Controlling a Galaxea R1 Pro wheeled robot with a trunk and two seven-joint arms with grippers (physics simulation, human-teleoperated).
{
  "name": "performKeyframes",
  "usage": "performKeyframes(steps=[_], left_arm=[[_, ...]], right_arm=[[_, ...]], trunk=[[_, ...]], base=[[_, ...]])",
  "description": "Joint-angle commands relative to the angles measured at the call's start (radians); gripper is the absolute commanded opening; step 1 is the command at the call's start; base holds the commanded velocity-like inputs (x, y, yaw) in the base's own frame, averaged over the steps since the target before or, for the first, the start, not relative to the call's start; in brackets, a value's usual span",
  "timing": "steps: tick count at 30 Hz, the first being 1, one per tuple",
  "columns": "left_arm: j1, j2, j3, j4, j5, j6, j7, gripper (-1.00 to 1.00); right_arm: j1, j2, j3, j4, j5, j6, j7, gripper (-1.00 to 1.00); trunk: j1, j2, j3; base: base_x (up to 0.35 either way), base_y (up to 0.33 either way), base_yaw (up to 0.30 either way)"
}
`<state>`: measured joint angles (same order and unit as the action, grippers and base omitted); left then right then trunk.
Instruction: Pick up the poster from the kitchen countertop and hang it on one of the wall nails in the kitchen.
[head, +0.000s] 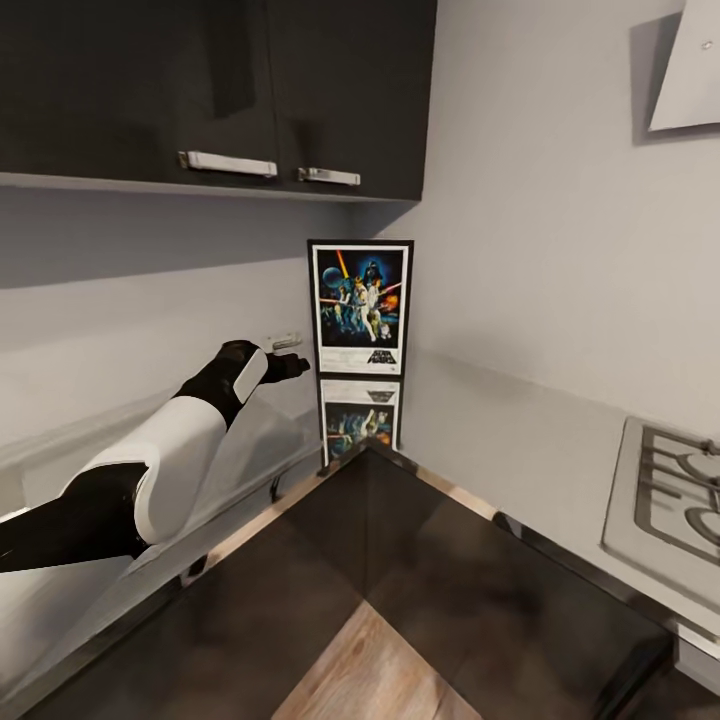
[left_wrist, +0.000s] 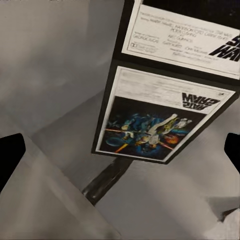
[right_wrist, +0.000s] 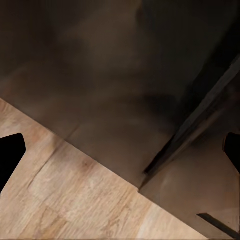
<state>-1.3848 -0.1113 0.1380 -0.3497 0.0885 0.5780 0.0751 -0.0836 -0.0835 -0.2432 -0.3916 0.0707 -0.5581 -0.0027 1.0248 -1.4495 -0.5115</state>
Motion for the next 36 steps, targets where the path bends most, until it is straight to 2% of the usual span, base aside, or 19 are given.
performKeyframes(steps=[1,25,26,27,28,29,36], left_arm=[[0.000,-0.001,0.003,-0.002,0.010,0.005,0.008,1.00],[0.000,-0.001,0.003,-0.002,0.010,0.005,0.006,1.00],[0.000,-0.001,0.003,-0.002,0.010,0.005,0.006,1.00],[0.000,-0.001,0.003,-0.002,0.010,0.005,0.006,1.00],[0.000,-0.001,0.003,-0.002,0.010,0.005,0.006,1.00],[0.000,-0.001,0.003,-0.002,0.011,0.005,0.007,1.00],[0.000,-0.001,0.003,-0.002,0.010,0.005,0.006,1.00]], right_arm=[[-0.001,0.001,-0.005,0.001,0.008,-0.003,0.000,1.00],[-0.001,0.002,-0.002,0.011,0.008,-0.002,0.000,1.00],[-0.001,0.002,0.049,0.053,0.034,-0.002,-0.001,1.00],[-0.001,0.003,0.081,0.071,0.053,-0.003,-0.001,1.00],[-0.001,0.002,0.095,0.078,0.060,-0.003,-0.001,1.00],[-0.001,0.003,0.135,0.100,0.081,-0.002,0.000,1.00],[-0.001,0.006,0.154,0.130,0.092,-0.001,0.001,1.00]], trunk=[[0.000,0.000,-0.001],[0.000,0.000,-0.001],[0.000,0.000,-0.001],[0.000,0.000,-0.001],[0.000,0.000,-0.001],[0.000,0.000,-0.001],[0.000,0.000,-0.001]], base=[[0.101,0.000,0.000],[0.158,-0.016,0.000],[0.041,0.000,0.000],[0.026,0.000,0.000],[0.021,0.000,0.000],[0.007,0.000,0.000],[0.066,0.000,0.000]])
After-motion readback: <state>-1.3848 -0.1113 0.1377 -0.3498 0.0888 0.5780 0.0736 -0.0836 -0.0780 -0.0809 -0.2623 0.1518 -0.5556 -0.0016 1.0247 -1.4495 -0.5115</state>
